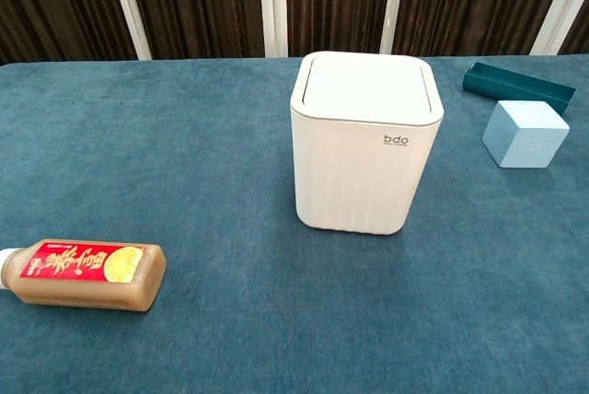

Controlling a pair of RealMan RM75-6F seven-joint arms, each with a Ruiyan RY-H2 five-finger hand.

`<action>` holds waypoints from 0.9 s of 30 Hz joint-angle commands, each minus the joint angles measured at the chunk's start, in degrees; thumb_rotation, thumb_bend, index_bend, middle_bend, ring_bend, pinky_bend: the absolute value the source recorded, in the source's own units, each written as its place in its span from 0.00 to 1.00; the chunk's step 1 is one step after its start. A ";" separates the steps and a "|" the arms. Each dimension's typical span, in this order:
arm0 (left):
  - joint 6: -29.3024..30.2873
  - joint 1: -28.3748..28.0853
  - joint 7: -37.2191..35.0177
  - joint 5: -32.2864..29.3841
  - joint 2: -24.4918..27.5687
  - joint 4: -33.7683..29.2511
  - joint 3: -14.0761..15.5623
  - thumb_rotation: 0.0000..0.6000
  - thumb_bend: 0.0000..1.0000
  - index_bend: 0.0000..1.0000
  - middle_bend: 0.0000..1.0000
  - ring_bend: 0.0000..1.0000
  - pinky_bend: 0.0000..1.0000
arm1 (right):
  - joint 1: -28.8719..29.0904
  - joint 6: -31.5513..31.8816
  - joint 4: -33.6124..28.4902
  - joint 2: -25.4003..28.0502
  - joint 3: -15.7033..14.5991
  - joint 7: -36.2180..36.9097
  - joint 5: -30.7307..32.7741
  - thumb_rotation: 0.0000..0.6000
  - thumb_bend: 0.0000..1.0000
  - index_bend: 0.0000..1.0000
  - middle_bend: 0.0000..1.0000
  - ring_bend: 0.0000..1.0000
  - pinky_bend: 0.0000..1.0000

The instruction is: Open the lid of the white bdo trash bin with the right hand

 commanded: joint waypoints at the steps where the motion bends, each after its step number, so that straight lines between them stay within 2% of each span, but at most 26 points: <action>1: 0.33 0.00 -0.29 0.11 -0.17 0.37 -0.22 1.00 0.02 0.12 0.03 0.00 0.00 | 0.10 -0.13 0.10 -0.09 0.01 -0.05 -0.02 1.00 0.43 0.10 0.18 0.20 0.14; 9: 0.53 0.29 -0.28 0.77 -0.02 0.45 0.36 1.00 0.02 0.12 0.03 0.00 0.00 | -0.22 0.37 -0.23 0.22 -0.25 0.11 -0.51 1.00 0.43 0.10 0.18 0.20 0.14; 18: 0.44 -0.09 -0.57 -0.06 -0.53 1.14 -0.53 1.00 0.02 0.12 0.02 0.00 0.00 | 0.22 -0.73 0.16 -0.06 -0.14 0.15 0.11 1.00 0.43 0.10 0.18 0.20 0.14; 27: 2.93 0.22 -2.09 3.71 -0.74 2.57 0.09 1.00 0.02 0.12 0.01 0.00 0.00 | 0.46 -0.87 -1.77 0.58 -1.69 0.97 -3.21 1.00 0.43 0.10 0.19 0.22 0.14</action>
